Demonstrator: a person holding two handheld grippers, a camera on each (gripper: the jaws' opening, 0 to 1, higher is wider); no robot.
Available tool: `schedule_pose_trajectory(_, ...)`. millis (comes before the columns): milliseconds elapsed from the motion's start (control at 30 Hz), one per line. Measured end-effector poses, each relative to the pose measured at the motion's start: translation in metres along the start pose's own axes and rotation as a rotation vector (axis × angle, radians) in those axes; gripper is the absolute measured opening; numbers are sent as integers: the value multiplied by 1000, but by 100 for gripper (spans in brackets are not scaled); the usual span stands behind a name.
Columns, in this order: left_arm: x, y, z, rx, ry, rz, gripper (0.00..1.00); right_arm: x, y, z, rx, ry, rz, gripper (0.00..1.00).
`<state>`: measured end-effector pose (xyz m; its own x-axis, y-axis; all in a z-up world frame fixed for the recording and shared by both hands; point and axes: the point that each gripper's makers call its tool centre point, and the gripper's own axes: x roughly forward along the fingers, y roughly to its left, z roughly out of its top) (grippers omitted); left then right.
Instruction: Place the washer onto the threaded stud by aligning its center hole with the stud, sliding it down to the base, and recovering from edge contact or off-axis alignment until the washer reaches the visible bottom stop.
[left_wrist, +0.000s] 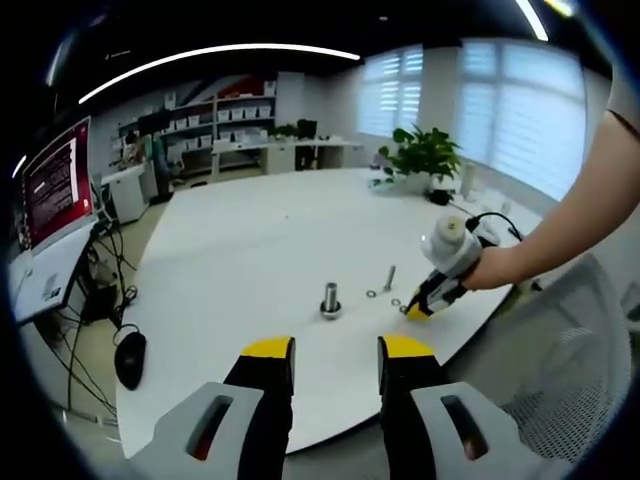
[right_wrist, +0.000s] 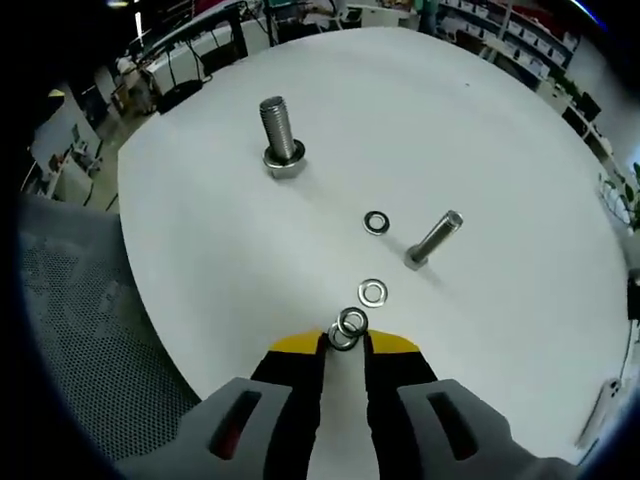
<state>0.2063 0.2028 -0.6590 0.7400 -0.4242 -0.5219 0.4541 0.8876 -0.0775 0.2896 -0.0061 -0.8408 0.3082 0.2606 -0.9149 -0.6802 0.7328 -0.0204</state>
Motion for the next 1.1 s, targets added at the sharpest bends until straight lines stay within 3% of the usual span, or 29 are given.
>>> schedule_pose_trajectory(167, 0, 0, -1, 2, 7, 1, 31, -1, 2, 0, -56, 5, -15, 16)
schedule_pose_trajectory(400, 1, 0, -2, 4, 12, -1, 31, -5, 1, -10, -66, 29, 24, 16)
schedule_pose_trajectory(533, 0, 0, -2, 2, 11, -1, 31, -6, 4, -15, -160, 64, 48, 16)
schedule_pose_trajectory(667, 1, 0, -3, 5, 16, -2, 31, -4, 3, -13, -187, 72, 72, 16)
schedule_pose_trajectory(767, 1, 0, -3, 5, 16, -2, 31, -4, 4, -14, -240, 111, 104, 16)
schedule_pose_trajectory(900, 1, 0, -4, 7, 20, -1, 30, -4, 5, -15, -309, 254, 114, 17)
schedule_pose_trajectory(1000, 1, 0, -5, 10, 25, 0, 30, -3, 5, -15, -338, 317, 124, 17)
schedule_pose_trajectory(1100, 1, 0, -5, 10, 29, 1, 30, -1, 5, -14, -335, 336, 116, 16)
